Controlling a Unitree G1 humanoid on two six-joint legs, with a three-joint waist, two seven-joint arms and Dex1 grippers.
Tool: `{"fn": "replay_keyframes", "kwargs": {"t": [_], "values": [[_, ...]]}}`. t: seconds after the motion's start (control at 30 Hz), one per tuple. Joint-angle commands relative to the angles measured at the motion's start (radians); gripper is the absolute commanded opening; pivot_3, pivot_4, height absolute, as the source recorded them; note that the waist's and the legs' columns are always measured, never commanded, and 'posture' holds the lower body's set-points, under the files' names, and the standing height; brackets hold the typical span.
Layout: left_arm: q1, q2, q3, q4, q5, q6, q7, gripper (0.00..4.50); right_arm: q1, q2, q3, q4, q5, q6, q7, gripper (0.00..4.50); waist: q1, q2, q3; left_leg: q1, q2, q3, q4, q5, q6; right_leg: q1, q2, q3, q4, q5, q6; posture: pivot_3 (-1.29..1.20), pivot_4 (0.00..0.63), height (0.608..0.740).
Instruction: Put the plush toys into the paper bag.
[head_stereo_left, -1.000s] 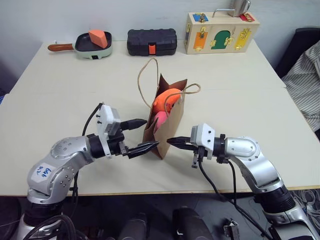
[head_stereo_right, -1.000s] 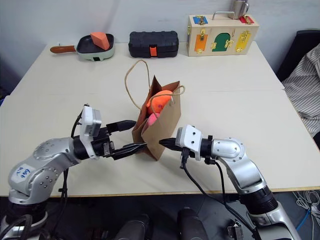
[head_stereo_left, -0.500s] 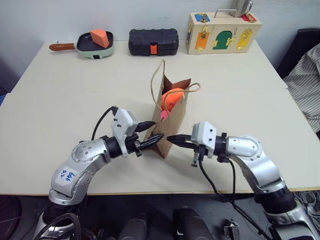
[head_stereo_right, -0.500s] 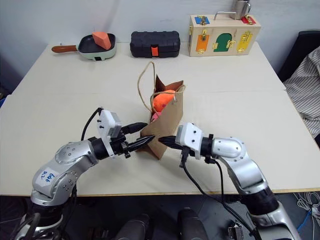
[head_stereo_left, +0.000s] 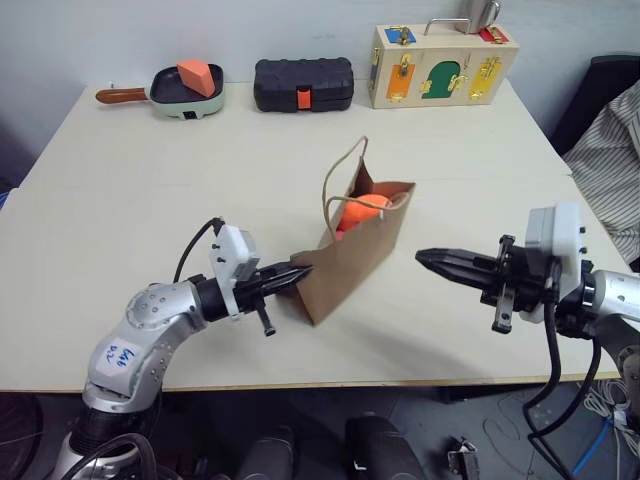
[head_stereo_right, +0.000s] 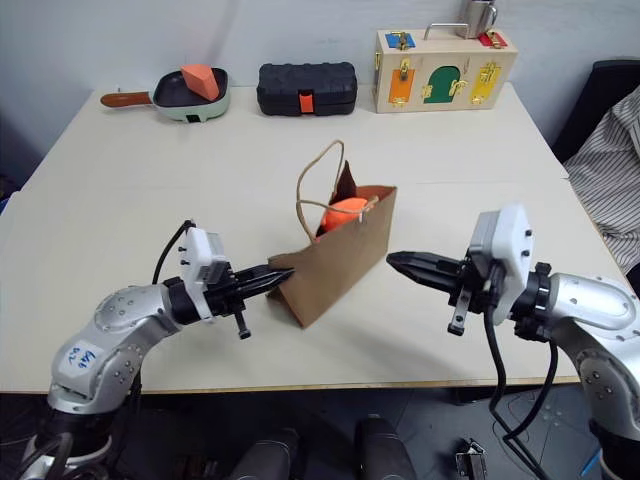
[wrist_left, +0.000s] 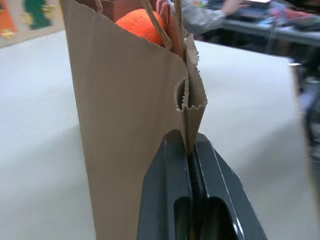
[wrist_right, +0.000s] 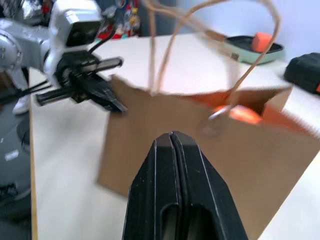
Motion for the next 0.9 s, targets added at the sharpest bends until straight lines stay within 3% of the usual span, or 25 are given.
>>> {"fn": "replay_keyframes", "kwargs": {"t": [0.03,0.17,0.3,0.43,0.57,0.7,0.8,0.9], "values": [[-0.057,0.046,0.007,0.042,-0.041,-0.092,-0.200,0.03,0.028,-0.044,-0.069,-0.036,0.064,0.018,0.026,0.00,0.011,0.000,0.000,0.000,0.000,0.000,0.000,0.000,0.000,0.000,0.000,0.000,0.000,0.000,0.000,0.00,0.150,0.740],[-0.153,0.099,-0.058,0.207,0.027,-0.257,-0.467,0.03,0.135,-0.137,-0.174,-0.078,0.165,0.066,0.148,0.00,0.026,0.000,0.000,-0.001,0.000,-0.001,-0.001,0.000,0.000,0.000,-0.001,-0.001,-0.002,0.000,0.000,0.00,0.150,0.740],[-0.339,0.073,-0.134,0.477,0.120,-0.413,-0.640,0.03,0.243,-0.188,-0.294,-0.106,0.208,0.101,0.192,0.00,0.030,0.000,0.000,0.000,0.000,-0.001,0.000,0.000,0.000,0.003,0.000,-0.002,-0.004,0.001,0.001,0.00,0.150,0.740],[-0.459,0.014,-0.167,0.710,0.200,-0.549,-0.705,0.03,0.303,-0.189,-0.378,-0.138,0.223,0.112,0.161,0.00,0.031,0.000,0.000,0.000,-0.001,-0.001,0.002,-0.001,0.001,0.004,0.000,-0.002,-0.004,0.001,0.002,0.00,0.150,0.740],[-0.490,-0.001,-0.173,0.799,0.242,-0.576,-0.676,0.03,0.336,-0.180,-0.415,-0.149,0.218,0.109,0.122,0.00,0.019,-0.001,0.000,0.000,0.000,-0.001,0.003,-0.001,0.002,0.004,0.000,-0.002,-0.003,0.001,0.002,0.00,0.150,0.740],[-0.454,0.041,-0.136,0.698,0.209,-0.435,-0.614,0.94,0.352,-0.182,-0.425,-0.133,0.221,0.106,0.112,0.00,0.018,-0.001,0.000,0.000,0.000,-0.001,0.003,-0.001,0.002,0.003,0.000,-0.002,-0.002,0.001,0.002,0.00,0.150,0.740],[-0.400,0.123,-0.089,0.581,0.168,-0.307,-0.591,1.93,0.364,-0.202,-0.440,-0.090,0.221,0.116,0.151,0.62,0.017,-0.001,0.000,0.000,0.000,-0.001,0.003,-0.001,0.002,0.003,0.001,-0.001,-0.002,0.001,0.002,0.00,0.150,0.740],[-0.329,0.255,-0.019,0.470,0.118,-0.155,-0.585,2.86,0.368,-0.246,-0.470,-0.014,0.204,0.125,0.231,1.60,0.016,-0.001,0.000,0.000,0.000,-0.001,0.002,-0.001,0.002,0.002,0.000,-0.001,-0.002,0.001,0.002,0.00,0.150,0.740]]}}
